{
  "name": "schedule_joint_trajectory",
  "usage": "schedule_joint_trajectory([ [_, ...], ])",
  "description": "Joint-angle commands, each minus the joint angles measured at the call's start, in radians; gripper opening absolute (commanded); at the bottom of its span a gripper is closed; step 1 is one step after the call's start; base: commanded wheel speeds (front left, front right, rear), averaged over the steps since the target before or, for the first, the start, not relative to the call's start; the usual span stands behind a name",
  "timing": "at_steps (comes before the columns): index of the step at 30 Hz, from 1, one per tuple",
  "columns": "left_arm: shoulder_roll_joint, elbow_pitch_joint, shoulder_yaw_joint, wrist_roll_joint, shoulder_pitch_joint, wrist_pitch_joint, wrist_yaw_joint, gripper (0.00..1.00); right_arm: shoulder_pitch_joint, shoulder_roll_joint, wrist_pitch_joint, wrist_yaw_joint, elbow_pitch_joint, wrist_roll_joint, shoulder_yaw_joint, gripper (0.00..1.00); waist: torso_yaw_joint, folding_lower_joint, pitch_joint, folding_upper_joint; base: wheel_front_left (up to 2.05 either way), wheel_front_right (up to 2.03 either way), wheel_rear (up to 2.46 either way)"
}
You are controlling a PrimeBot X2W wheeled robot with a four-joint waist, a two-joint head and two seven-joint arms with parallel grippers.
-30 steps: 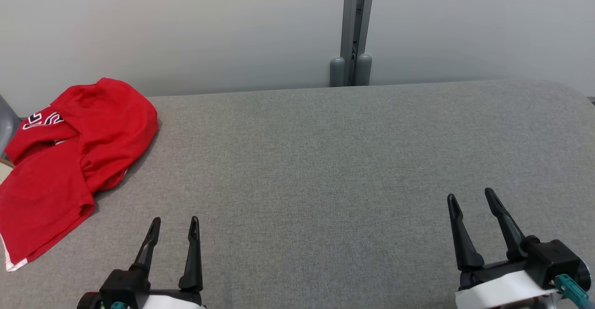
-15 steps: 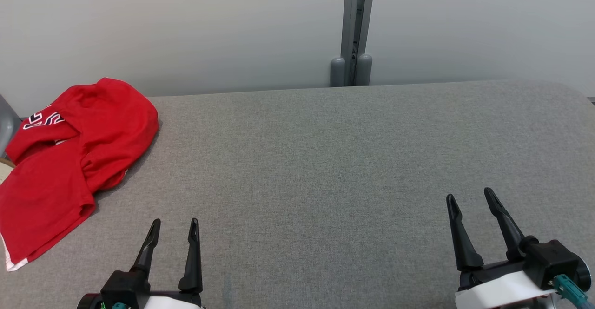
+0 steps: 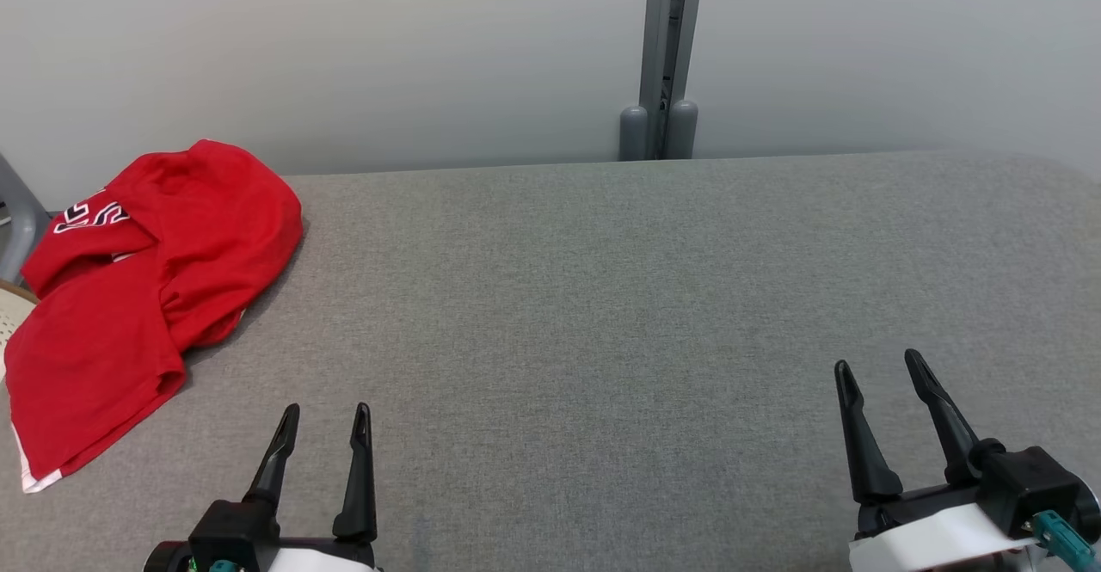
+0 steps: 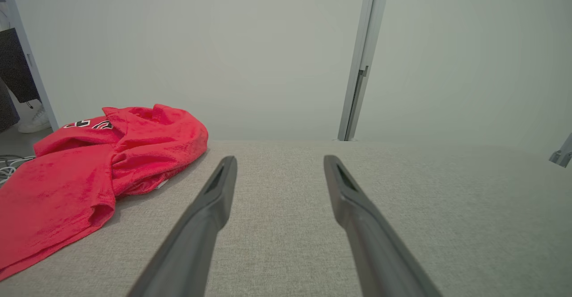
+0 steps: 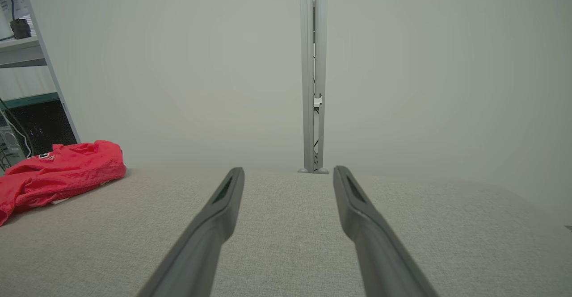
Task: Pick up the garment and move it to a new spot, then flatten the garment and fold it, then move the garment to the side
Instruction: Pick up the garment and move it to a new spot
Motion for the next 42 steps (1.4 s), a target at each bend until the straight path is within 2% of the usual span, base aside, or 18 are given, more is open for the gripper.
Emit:
schedule_joint_trajectory([
  [1,0.005,-0.003,-0.001,0.007,-0.006,-0.002,-0.003,1.00,0.010,-0.008,-0.008,0.002,-0.004,0.001,-0.006,1.00,0.018,0.0000,0.002,-0.0001,0.00,0.00,0.00],
  [9,0.005,-0.013,-0.003,0.020,-0.020,-0.002,-0.003,1.00,0.019,-0.007,-0.007,0.002,-0.016,0.001,-0.006,1.00,0.136,0.0000,0.007,-0.0001,0.00,0.00,0.00],
  [19,0.004,-0.019,0.000,0.024,-0.013,-0.001,-0.005,1.00,0.022,-0.007,-0.007,0.002,-0.021,0.007,0.004,1.00,0.411,0.0000,0.008,-0.0001,0.00,0.00,0.00],
  [23,0.004,-0.022,0.010,0.025,-0.004,-0.001,-0.004,1.00,0.018,-0.007,-0.007,0.001,-0.017,0.008,0.015,1.00,0.501,0.0000,0.008,-0.0001,0.00,0.00,0.00],
  [29,0.003,-0.063,0.045,-0.001,0.019,-0.001,0.023,1.00,-0.031,-0.008,-0.007,0.001,0.000,-0.010,0.066,1.00,0.527,0.0000,0.044,-0.0001,0.00,0.00,0.00],
  [36,0.004,-0.084,0.048,-0.012,0.029,-0.001,0.036,1.00,-0.053,-0.008,-0.007,0.001,0.010,-0.019,0.077,1.00,0.530,0.0000,0.061,-0.0001,0.00,0.00,0.00],
  [42,0.006,-0.061,0.053,0.008,-0.024,-0.001,0.014,1.00,-0.040,-0.007,-0.007,0.001,-0.008,-0.038,0.035,1.00,0.528,0.0000,0.089,-0.0001,0.00,0.00,0.00],
])
